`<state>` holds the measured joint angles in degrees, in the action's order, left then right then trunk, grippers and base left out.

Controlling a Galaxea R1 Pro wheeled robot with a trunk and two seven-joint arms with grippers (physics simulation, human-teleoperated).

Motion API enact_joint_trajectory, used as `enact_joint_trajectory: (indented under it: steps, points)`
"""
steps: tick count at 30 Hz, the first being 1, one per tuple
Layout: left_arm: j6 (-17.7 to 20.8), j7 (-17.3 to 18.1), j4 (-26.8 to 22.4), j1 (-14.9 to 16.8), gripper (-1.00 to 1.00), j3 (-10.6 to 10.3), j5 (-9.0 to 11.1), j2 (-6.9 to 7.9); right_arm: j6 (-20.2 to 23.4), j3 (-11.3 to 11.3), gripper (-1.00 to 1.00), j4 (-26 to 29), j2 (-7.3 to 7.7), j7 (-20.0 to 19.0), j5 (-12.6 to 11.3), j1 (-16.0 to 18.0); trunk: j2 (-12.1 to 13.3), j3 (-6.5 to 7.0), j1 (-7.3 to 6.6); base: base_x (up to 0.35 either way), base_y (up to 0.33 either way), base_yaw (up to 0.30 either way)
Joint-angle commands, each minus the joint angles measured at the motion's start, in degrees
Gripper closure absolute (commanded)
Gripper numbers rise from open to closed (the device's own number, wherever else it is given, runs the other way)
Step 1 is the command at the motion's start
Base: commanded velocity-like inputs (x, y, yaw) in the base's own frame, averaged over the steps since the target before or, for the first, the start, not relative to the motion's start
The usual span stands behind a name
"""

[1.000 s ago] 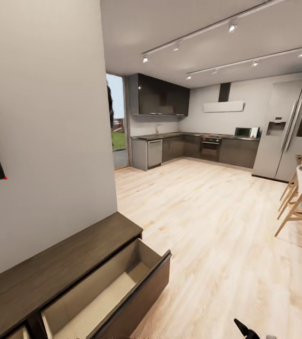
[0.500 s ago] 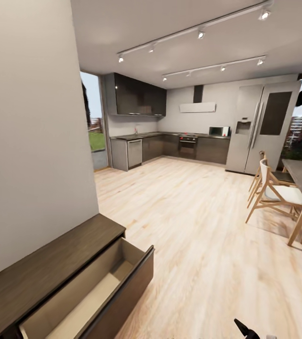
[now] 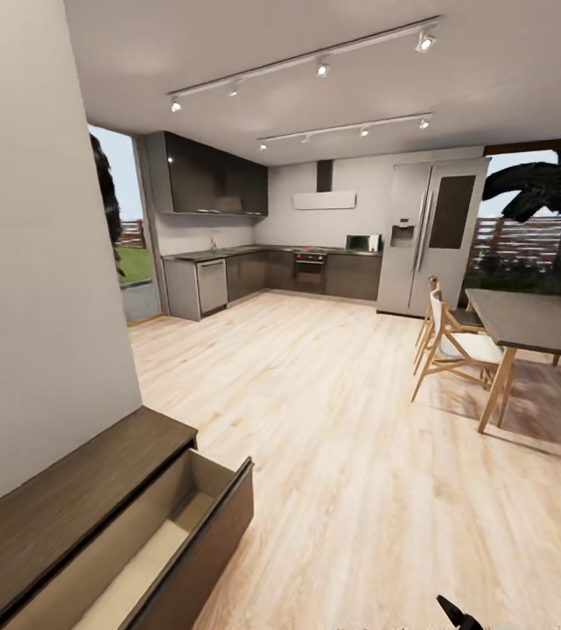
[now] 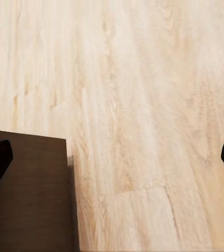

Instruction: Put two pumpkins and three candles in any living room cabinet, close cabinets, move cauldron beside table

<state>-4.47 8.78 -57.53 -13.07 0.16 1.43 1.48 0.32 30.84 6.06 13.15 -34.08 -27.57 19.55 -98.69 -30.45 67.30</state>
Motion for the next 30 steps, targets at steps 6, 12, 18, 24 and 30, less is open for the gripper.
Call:
enact_joint_trajectory:
  steps: [6,12,18,24,30]
  points:
    - [-0.1,0.2,0.0,0.0,-1.0,0.0,0.1,0.01,0.0,-0.2,-1.0,-0.1,0.06,-0.1,-0.5,0.1,0.0,-0.05,0.0,0.0,-0.058,-0.294]
    - [-0.1,0.2,0.0,0.0,-1.0,0.0,0.1,0.01,0.0,-0.2,-1.0,-0.1,0.11,0.0,-0.5,0.1,0.0,-0.05,0.0,0.0,-0.156,-0.294]
    - [-0.1,0.2,0.0,0.0,-1.0,0.0,0.1,0.01,0.0,-0.2,-1.0,-0.1,0.11,2.4,-0.5,0.0,0.0,-0.05,0.0,0.0,-0.061,-0.294]
    - [-0.1,0.2,0.0,0.0,-1.0,0.0,0.1,0.01,0.0,-0.2,-1.0,-0.1,0.12,2.8,-0.6,0.1,0.0,-0.05,0.0,-0.001,-0.007,-0.294]
    - [-0.1,0.2,0.0,0.0,-1.0,0.0,0.1,0.01,0.0,0.1,-1.0,-0.1,0.09,2.9,-0.6,0.1,0.0,-0.05,0.0,-0.117,-0.059,-0.294]
